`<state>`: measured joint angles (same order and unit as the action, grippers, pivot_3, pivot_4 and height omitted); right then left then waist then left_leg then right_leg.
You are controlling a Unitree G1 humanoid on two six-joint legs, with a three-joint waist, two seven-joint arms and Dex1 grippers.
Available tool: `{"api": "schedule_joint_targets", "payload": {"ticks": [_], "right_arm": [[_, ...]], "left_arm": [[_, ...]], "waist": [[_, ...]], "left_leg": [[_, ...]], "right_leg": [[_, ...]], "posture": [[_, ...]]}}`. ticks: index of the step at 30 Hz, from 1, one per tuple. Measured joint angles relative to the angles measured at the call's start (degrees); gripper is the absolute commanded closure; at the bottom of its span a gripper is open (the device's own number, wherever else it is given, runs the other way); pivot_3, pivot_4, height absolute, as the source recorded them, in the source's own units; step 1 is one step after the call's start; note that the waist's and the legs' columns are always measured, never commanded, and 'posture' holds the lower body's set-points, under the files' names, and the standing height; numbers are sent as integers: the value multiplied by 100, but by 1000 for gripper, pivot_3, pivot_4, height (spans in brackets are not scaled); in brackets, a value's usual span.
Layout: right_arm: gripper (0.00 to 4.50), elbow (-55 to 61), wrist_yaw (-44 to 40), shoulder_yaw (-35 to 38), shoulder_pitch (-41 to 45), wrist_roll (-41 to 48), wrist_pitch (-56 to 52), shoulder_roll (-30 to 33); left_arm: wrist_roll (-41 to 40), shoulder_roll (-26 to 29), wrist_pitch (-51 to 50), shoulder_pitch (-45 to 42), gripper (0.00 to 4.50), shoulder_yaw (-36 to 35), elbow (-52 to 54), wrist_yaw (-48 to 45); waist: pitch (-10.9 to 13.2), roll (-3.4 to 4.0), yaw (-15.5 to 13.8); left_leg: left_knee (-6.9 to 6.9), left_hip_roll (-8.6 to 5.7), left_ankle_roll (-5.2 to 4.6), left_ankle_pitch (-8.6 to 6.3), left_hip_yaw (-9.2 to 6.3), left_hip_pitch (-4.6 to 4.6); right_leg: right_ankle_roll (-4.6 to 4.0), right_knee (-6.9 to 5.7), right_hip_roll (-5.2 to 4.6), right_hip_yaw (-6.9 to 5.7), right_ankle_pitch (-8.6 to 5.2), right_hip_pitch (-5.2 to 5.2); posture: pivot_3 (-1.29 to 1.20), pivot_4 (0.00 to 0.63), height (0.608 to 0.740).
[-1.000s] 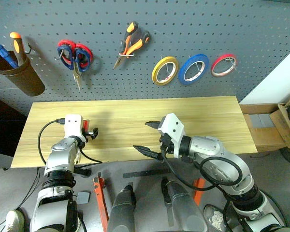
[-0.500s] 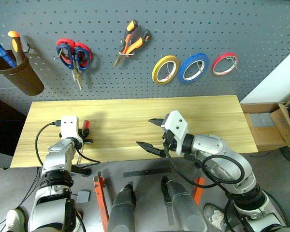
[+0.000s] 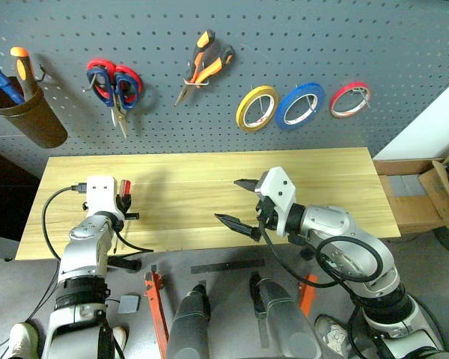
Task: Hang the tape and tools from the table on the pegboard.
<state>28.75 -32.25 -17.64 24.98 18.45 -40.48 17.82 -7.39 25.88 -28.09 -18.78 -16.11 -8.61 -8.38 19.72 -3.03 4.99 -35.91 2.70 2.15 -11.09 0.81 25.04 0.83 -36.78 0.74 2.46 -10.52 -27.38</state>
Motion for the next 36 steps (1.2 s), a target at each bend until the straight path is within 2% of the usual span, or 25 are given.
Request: {"api": "schedule_joint_targets", "payload": {"ticks": [4,9,12,16,20,23,31,36], "right_arm": [[0,30,-4,249,-86,363,86,-396],[0,39,34,411,-80,644,130,-682],[0,38,76,462,-52,748,143,-750],[0,5,85,462,14,748,236,-765],[0,-53,84,461,75,748,320,-782],[0,-108,94,465,80,747,377,-778],[0,-262,131,483,267,759,573,-1013],[0,-267,135,578,387,934,689,-1237]], "left_arm": [[258,-213,-485,300,3677,47,1500,546],[894,-207,-666,364,3677,232,2721,1009],[1357,-180,-648,346,3677,325,3091,1256],[1931,225,-415,-23,3677,477,3123,1353],[2217,670,105,-630,3677,379,3025,1439],[2317,963,531,-1111,3677,188,2557,1528],[2289,1616,1854,-2403,3677,56,464,1553],[2212,1677,2559,-2958,3677,88,-483,1549]], "waist": [[-6,-9,-5],[-15,-21,-6],[-22,-26,-6],[-25,-31,-24],[-26,-33,-30],[-26,-33,-24],[-26,-34,-36],[-27,-34,-53]], "left_leg": [[-3,-4,8,-6,1,2],[-7,-10,9,-5,-1,1],[-7,-13,9,-5,-2,0],[-11,-15,10,-5,-9,3],[-11,-14,10,-5,-6,4],[-11,-15,10,-5,-3,3],[-17,-14,10,-5,-5,4],[-17,-11,11,-5,-6,7]], "right_leg": [[8,0,0,3,-4,1],[8,-3,4,1,-4,3],[8,-6,8,-1,-4,3],[7,-8,16,-11,-3,1],[7,-8,14,-7,-3,2],[7,-8,12,-5,-3,1],[7,-13,12,-11,-1,1],[1,-18,2,-14,3,1]], "posture": [[-124,302,740],[-95,280,740],[-82,275,740],[-81,273,740],[-85,273,740],[-80,283,740],[-80,284,740],[-84,288,740]]}}
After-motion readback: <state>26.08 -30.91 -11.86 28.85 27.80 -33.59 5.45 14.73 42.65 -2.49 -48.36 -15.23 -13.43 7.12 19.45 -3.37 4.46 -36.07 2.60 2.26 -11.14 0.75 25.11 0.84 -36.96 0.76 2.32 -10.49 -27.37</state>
